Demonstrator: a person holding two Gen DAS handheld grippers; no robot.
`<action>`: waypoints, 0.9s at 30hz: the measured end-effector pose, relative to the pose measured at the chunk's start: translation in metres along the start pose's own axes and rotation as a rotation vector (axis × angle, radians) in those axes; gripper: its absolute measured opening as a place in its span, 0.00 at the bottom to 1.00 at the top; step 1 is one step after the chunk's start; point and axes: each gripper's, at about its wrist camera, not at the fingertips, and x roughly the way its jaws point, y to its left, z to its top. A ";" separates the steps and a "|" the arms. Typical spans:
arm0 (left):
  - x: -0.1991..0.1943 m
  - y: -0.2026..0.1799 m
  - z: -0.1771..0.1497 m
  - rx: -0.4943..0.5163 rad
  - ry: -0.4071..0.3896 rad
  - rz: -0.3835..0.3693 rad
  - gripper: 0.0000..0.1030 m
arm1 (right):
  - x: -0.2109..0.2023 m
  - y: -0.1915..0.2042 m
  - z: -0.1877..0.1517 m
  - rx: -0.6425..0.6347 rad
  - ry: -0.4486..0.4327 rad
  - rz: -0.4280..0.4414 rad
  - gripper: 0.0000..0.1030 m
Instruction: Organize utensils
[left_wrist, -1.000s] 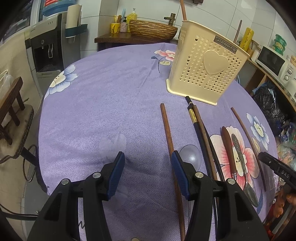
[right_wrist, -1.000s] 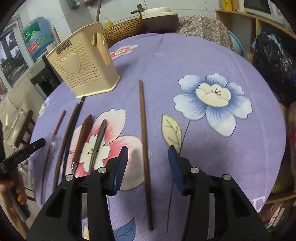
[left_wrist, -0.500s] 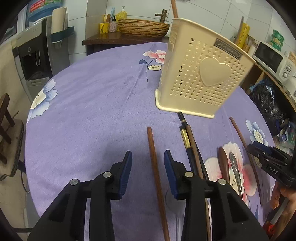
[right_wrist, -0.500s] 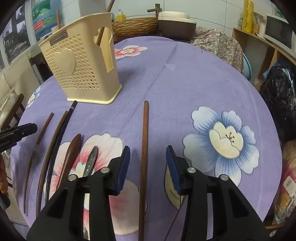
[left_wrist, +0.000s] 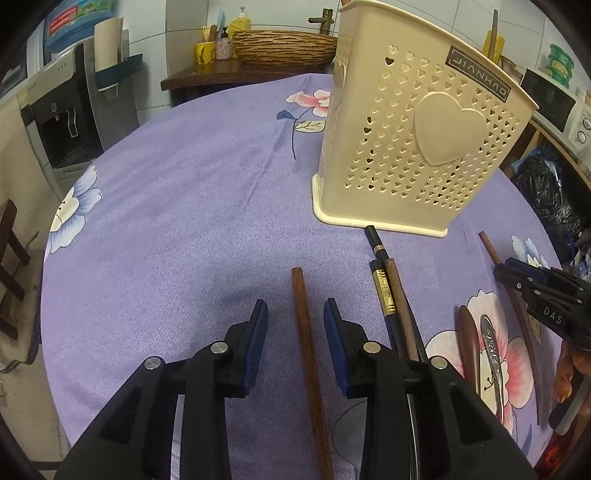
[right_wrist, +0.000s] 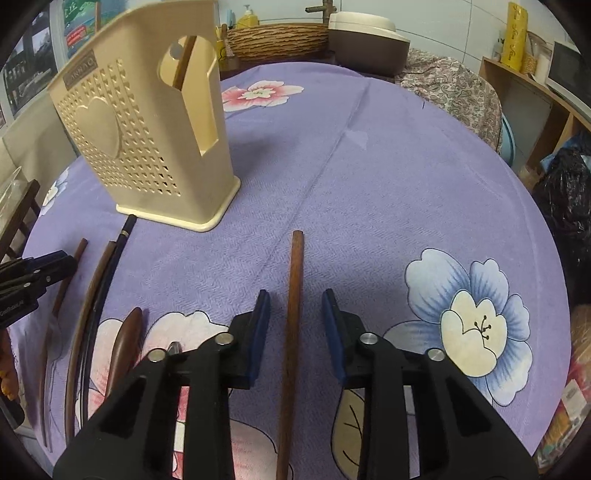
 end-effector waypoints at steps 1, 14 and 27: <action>0.001 -0.001 0.000 0.005 0.001 0.005 0.28 | 0.002 0.001 0.002 -0.008 -0.002 -0.002 0.25; 0.008 -0.008 0.009 -0.013 0.003 0.024 0.08 | 0.016 0.008 0.022 -0.037 0.015 -0.010 0.08; -0.001 -0.003 0.026 -0.028 -0.048 -0.009 0.08 | -0.010 -0.003 0.023 0.040 -0.050 0.054 0.08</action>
